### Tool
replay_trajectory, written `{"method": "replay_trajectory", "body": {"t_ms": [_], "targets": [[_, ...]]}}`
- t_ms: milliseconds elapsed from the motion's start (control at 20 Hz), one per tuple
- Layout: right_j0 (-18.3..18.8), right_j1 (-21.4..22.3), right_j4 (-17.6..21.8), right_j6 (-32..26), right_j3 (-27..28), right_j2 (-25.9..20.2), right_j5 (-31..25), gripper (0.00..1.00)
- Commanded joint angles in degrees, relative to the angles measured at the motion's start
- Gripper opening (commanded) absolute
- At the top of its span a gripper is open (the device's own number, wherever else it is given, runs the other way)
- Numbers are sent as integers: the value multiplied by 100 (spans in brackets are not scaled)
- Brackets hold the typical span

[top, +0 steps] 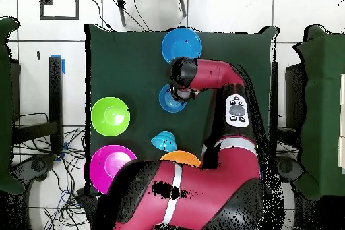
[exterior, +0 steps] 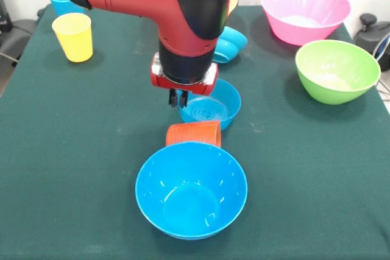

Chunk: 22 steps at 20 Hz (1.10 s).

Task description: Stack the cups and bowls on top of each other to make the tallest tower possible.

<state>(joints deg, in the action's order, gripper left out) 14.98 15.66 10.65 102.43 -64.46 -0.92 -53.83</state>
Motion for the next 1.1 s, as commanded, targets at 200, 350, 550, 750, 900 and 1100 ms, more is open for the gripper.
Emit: {"method": "replay_trajectory", "body": {"t_ms": [200, 350, 550, 750, 900, 1100], "targets": [[-161, 394, -337, 579, -394, -195, -717, 0], [-95, 455, -420, 477, -434, -230, -754, 0], [-78, 507, -439, 370, -391, -186, -1030, 0], [0, 484, -534, 294, -194, -207, -1376, 0], [35, 397, -612, 326, 47, -237, -1576, 0], [65, 336, -662, 319, 243, -266, -1723, 0]]}}
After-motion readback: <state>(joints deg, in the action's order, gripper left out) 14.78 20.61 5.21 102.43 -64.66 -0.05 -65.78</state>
